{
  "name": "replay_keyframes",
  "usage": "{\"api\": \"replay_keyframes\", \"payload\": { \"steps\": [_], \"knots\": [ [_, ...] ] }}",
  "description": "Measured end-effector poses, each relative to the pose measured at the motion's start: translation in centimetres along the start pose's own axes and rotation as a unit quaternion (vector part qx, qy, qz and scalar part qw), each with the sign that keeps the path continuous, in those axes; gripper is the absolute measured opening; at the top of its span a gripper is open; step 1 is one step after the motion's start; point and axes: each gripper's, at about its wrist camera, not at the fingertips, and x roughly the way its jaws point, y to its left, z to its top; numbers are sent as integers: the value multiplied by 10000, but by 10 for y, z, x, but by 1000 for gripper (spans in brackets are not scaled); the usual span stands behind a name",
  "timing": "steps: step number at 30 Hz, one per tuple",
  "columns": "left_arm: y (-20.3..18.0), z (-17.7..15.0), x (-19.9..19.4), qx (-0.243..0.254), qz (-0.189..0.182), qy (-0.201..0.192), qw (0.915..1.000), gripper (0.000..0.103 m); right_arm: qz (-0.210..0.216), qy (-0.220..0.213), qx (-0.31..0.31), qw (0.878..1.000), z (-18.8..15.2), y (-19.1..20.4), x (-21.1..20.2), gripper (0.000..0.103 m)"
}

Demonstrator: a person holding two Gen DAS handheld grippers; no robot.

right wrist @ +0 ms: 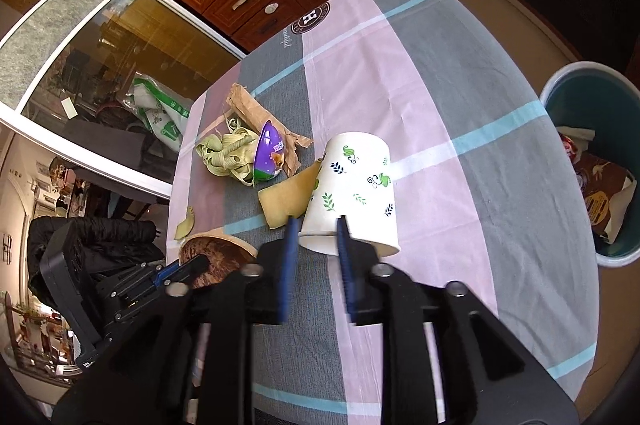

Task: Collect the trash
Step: 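Grasp the woven bowl rim with left tool while right tool grasps the paper cup, then carry the woven bowl and white paper cup over the bin, open left tool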

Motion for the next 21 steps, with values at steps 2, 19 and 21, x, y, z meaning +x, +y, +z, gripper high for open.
{"api": "replay_keyframes", "payload": {
  "steps": [2,19,21],
  "knots": [
    [3,-3,6,-21,-82,90,9999,7,-213,-130,-112,9996,1,1,-4,66],
    [-3,-16,50,-1,-493,495,9976,25,-438,633,-90,9970,8,-2,73,66],
    [-5,-16,50,-1,-568,449,9974,36,-434,624,-97,9971,8,-1,73,66]
  ]
}}
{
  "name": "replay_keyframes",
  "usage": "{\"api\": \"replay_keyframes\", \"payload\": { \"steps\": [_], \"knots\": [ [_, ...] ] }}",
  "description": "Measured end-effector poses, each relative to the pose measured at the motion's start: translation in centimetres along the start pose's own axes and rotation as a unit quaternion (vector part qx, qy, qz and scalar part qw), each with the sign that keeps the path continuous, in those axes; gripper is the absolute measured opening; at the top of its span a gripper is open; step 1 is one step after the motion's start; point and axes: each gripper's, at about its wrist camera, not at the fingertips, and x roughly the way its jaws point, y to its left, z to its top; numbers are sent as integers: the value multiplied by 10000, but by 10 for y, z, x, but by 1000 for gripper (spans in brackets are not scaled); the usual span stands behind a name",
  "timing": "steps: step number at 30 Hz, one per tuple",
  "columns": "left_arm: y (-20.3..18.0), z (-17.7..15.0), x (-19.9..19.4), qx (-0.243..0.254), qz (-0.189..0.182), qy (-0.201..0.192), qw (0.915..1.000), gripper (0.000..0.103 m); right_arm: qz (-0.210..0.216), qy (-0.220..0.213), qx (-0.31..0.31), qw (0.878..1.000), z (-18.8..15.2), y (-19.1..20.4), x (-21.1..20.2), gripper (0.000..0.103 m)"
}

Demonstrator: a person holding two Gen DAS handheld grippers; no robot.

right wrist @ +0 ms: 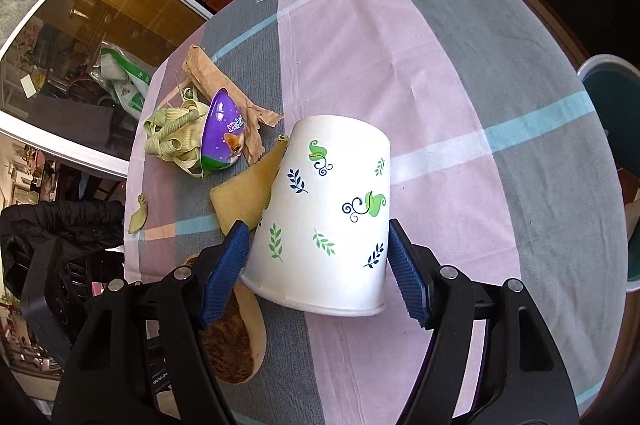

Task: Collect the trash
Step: 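Carry the woven bowl and white paper cup over the bin, open left tool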

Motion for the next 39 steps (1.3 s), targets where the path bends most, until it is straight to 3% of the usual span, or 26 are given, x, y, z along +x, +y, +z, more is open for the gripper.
{"api": "replay_keyframes", "payload": {
  "steps": [1,2,4,7,10,16,24,33,39],
  "knots": [
    [-2,0,1,-6,-82,5,10000,46,22,16,5,10000,0,1,1,66],
    [-4,0,1,1,-106,0,9999,49,61,50,36,10000,0,1,2,66],
    [-9,-1,2,68,34,-33,10000,49,133,93,100,9998,-1,0,4,66],
    [-10,-1,-1,-28,66,-76,9999,15,115,16,68,9999,-4,1,-1,58],
    [-14,-1,-19,-16,202,-371,9991,7,117,-122,-16,9999,-7,1,-14,55],
    [-31,4,-45,134,407,-659,9969,6,275,-403,53,9988,-9,-10,-51,55],
    [-74,25,-57,424,554,-758,9947,7,390,-804,313,9955,-18,-47,-101,58],
    [-143,64,-43,878,520,-673,9925,7,371,-1301,977,9860,-33,-134,-148,59],
    [-210,98,-22,1366,470,-621,9876,7,248,-1594,1564,9744,-49,-206,-174,59]
  ]
}}
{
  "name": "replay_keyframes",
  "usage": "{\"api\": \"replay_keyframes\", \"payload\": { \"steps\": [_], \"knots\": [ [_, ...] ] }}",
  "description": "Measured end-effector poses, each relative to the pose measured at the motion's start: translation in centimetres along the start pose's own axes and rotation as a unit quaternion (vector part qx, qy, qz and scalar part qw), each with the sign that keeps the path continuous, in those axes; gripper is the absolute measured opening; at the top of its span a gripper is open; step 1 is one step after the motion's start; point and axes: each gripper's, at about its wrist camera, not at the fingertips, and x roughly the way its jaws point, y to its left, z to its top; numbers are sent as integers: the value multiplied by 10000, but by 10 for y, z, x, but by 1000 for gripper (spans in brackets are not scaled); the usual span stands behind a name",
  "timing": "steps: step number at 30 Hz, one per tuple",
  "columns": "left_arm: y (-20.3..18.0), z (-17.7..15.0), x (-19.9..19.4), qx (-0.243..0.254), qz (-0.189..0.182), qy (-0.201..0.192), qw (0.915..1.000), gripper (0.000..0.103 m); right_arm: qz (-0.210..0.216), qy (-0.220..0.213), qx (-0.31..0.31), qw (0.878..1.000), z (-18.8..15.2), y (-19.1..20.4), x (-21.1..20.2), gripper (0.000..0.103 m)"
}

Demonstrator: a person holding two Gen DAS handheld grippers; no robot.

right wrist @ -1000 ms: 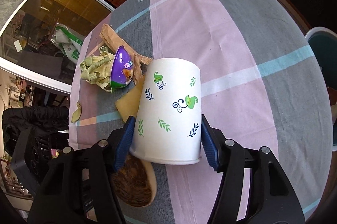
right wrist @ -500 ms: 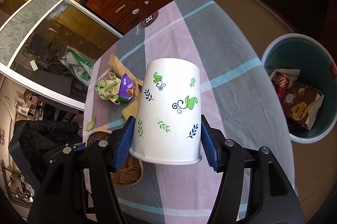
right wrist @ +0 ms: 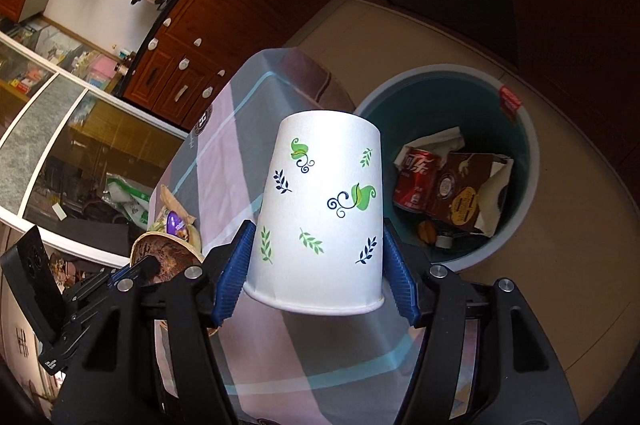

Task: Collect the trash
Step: 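Carry the woven bowl and white paper cup over the bin, open left tool, then open right tool to drop the white paper cup into the teal bin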

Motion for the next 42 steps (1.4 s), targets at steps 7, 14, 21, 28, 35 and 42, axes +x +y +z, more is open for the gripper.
{"api": "replay_keyframes", "payload": {
  "steps": [7,14,21,28,35,42],
  "knots": [
    [-69,44,49,598,-122,228,9979,7,-332,-113,457,9983,8,-64,-10,60],
    [-121,58,114,999,-338,776,9914,11,-569,-52,607,9965,18,-93,-2,60],
    [-135,46,167,1057,-435,1412,9834,14,-674,56,488,9965,27,-96,13,60],
    [-123,43,159,1026,-338,1213,9867,49,-656,214,422,9967,27,-93,30,61],
    [-100,47,125,602,-415,833,9938,60,-671,315,425,9963,25,-93,42,61],
    [-80,48,93,351,-414,563,9969,73,-718,300,412,9961,31,-87,47,62]
  ]
}}
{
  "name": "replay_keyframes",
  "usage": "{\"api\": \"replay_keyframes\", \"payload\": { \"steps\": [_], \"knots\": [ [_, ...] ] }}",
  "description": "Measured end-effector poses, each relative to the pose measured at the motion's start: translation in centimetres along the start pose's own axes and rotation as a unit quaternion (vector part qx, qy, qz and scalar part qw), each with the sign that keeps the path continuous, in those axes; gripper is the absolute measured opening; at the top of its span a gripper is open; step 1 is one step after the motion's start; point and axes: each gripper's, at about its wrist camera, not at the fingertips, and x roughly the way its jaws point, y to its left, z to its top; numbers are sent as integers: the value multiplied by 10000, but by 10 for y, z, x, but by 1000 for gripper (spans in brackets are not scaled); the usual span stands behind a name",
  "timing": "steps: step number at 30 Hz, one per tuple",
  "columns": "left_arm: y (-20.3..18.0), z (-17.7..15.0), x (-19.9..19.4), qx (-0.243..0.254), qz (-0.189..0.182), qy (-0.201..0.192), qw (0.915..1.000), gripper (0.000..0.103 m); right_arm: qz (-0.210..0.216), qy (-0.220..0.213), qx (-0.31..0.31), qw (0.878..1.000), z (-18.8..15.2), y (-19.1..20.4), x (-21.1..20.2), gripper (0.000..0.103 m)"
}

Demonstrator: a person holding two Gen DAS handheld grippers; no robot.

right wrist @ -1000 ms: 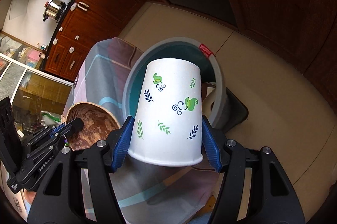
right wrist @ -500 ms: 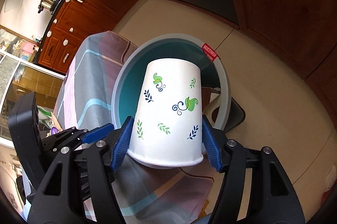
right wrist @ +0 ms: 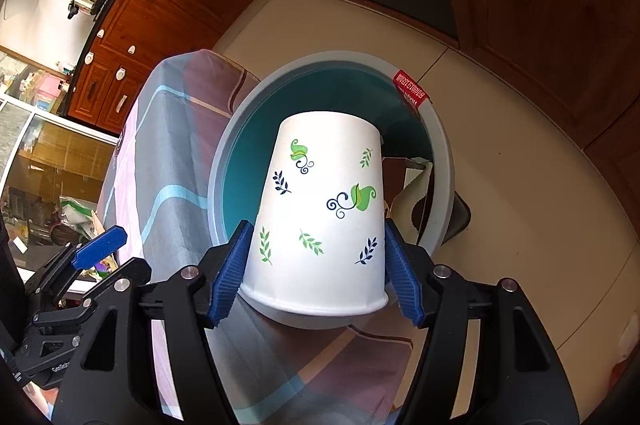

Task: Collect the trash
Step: 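Open right tool to drop the white paper cup into the teal bin, then move both tools back over the table toward the corn husks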

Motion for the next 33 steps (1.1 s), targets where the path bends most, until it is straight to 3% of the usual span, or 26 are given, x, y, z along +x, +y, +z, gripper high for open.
{"api": "replay_keyframes", "payload": {
  "steps": [2,4,8,14,33],
  "knots": [
    [6,0,-3,-52,-11,-47,10000,77,-41,-60,14,10000,3,0,-2,64],
    [9,-2,-7,-101,-18,-86,9999,80,-69,-129,108,9998,4,-2,-4,76],
    [16,-4,-14,-185,-1,-162,9997,85,-100,-144,306,9994,4,-8,-7,84],
    [28,-10,-23,-354,21,-288,9990,93,-131,-48,335,9993,-6,-4,-6,84],
    [41,-38,-54,-446,-1,-437,9980,96,-212,-6,237,9995,-26,29,-28,88]
  ]
}}
